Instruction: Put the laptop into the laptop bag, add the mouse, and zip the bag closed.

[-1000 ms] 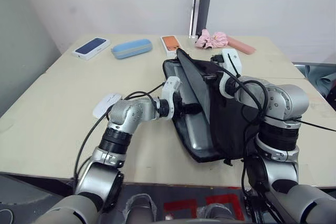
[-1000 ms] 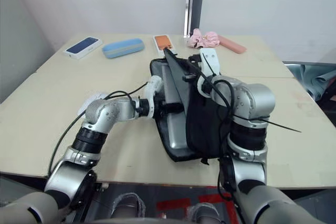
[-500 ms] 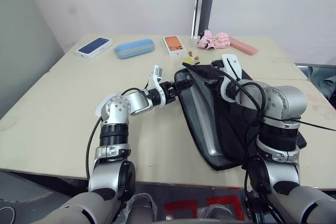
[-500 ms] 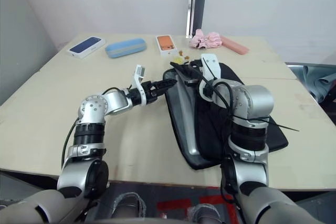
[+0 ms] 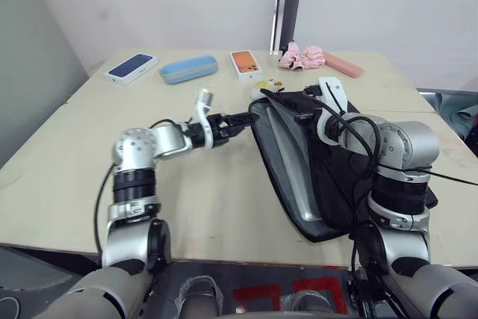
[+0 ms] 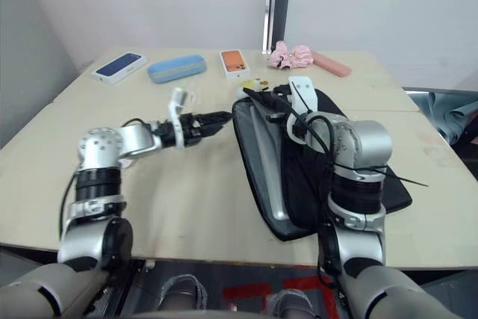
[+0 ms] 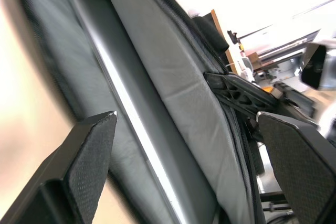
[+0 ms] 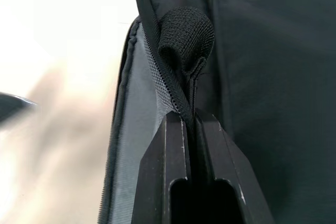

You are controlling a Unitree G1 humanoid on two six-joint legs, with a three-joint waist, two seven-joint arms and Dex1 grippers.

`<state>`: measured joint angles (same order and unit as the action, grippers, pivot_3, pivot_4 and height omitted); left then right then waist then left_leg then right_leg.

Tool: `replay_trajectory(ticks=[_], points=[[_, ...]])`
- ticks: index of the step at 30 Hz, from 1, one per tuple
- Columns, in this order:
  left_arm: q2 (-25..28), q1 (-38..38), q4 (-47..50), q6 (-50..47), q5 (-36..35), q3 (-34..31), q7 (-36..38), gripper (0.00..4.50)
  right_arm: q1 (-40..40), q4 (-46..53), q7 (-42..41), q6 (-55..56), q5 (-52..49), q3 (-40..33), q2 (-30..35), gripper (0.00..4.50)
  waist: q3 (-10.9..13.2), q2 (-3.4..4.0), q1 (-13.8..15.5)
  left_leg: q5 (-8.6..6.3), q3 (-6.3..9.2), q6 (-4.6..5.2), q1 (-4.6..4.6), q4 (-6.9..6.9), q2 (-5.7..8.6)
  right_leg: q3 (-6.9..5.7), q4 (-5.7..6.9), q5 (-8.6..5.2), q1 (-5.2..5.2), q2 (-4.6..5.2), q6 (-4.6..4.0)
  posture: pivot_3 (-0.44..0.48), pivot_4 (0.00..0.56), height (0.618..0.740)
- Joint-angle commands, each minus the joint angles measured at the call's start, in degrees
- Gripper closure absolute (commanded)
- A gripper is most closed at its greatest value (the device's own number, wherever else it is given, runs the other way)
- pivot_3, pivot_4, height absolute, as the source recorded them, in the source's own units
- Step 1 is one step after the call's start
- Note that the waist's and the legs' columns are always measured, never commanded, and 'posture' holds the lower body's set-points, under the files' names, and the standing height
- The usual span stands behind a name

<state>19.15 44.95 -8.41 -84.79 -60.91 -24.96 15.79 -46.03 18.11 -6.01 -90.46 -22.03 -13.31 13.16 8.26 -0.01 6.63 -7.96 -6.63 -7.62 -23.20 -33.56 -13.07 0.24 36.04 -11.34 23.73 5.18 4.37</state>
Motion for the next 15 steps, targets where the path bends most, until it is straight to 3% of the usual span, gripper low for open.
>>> replay_trajectory(ticks=[1, 8, 15], points=[[5.5, -3.0, 7.5, -2.8, -5.1, -1.3, 6.4, 0.04, -0.4, -1.2, -0.5, 2.5, 1.3, -0.8, 2.5, 4.5, 0.0, 0.01, 0.1, 0.0, 0.0, 0.0, 0.0, 0.01, 0.01, -0.01, 0.0, 0.0, -0.01, 0.01, 0.0, 0.0, 0.15, 0.74], [17.4, -12.3, 15.0, 1.7, -7.7, -1.9, 21.0, 0.04, 0.2, -4.9, -2.1, 5.8, 1.4, 0.6, 5.1, 4.5, 0.0, 0.02, 0.3, 0.02, 0.0, -0.05, 0.02, -0.03, -0.03, -0.04, 0.08, -0.07, -0.02, 0.02, -0.11, 0.0, 0.15, 0.74], [25.1, -18.3, 13.8, 4.0, -8.7, -4.9, 26.6, 0.04, 1.1, -7.6, -4.8, 8.6, 1.3, 3.3, 8.9, 4.5, 0.0, 0.03, 0.2, 0.03, -0.01, -0.05, 0.03, -0.04, -0.03, -0.04, 0.08, -0.15, -0.04, 0.03, -0.26, 0.0, 0.15, 0.74]])
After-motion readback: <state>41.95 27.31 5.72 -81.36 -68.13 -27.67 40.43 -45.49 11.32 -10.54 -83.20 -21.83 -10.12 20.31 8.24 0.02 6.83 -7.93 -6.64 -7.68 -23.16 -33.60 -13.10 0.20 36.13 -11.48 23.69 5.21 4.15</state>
